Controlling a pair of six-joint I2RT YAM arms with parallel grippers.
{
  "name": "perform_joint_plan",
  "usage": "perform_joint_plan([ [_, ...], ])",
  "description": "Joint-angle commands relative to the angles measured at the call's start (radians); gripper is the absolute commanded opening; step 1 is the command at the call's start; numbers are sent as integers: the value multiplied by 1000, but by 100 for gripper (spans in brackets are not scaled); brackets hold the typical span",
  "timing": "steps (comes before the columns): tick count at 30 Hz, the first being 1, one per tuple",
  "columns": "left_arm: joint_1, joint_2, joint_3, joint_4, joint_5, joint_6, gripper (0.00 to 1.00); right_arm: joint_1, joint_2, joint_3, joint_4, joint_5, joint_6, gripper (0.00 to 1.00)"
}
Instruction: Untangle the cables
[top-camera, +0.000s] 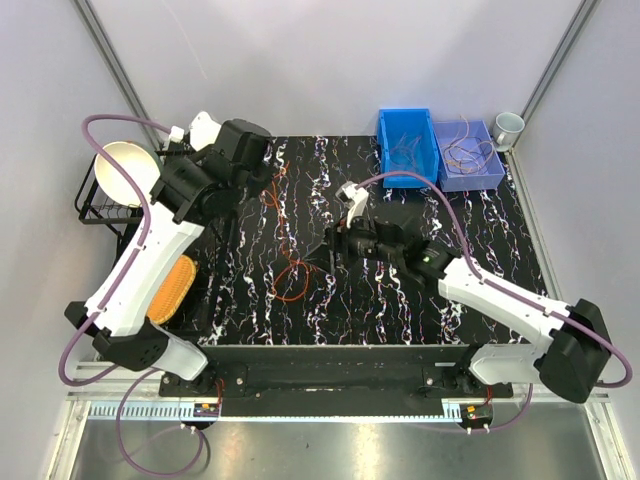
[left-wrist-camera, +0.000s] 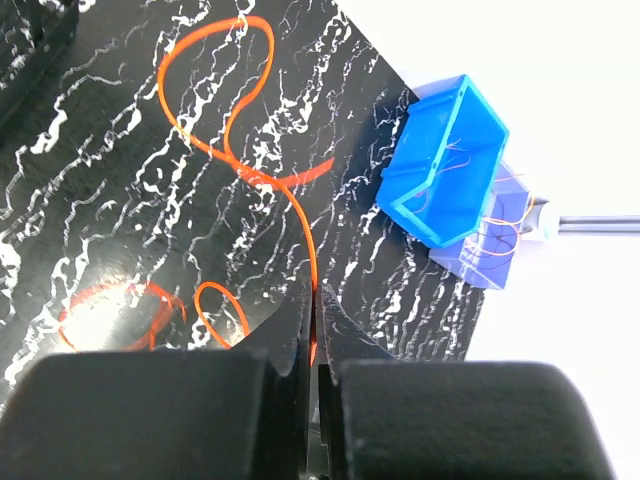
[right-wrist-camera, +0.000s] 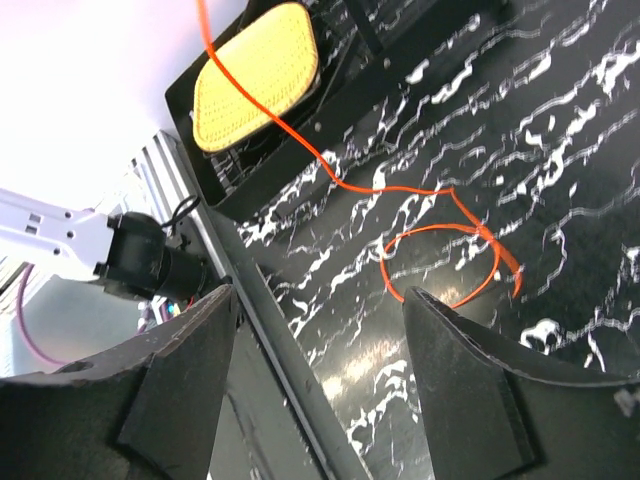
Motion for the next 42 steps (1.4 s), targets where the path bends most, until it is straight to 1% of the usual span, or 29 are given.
perform_joint_plan([
  [1, 2, 29, 42, -82, -28, -106, 0, 45, 37, 80, 49, 61, -47, 74],
  [5, 2, 32, 10, -82, -8, -134, 0, 70, 74, 100, 58, 92, -59, 75],
  [11, 7, 28, -4, -81, -8, -132, 0, 96, 158, 134, 81, 138, -73, 75],
  [22, 28, -4, -56, -52, 6, -118, 0, 140, 279, 171, 167, 291, -73, 74],
  [27, 47, -23, -82, -32, 19, -111, 0, 154, 348, 203, 190, 346, -77, 71],
  [29, 51, -29, -94, -27, 23, -105, 0, 157, 367, 206, 200, 354, -76, 69],
  [32, 73, -40, -109, -17, 32, -97, 0, 165, 391, 212, 217, 369, -73, 62],
  [33, 76, -47, -114, -13, 35, -95, 0, 166, 394, 212, 222, 374, -73, 58],
  [36, 91, -61, -136, 2, 52, -91, 0, 176, 405, 197, 255, 403, -73, 51],
  [40, 107, -67, -154, 20, 84, -82, 0, 180, 419, 188, 286, 421, -70, 35],
  [42, 113, -69, -156, 22, 90, -77, 0, 182, 424, 188, 295, 425, -74, 30],
])
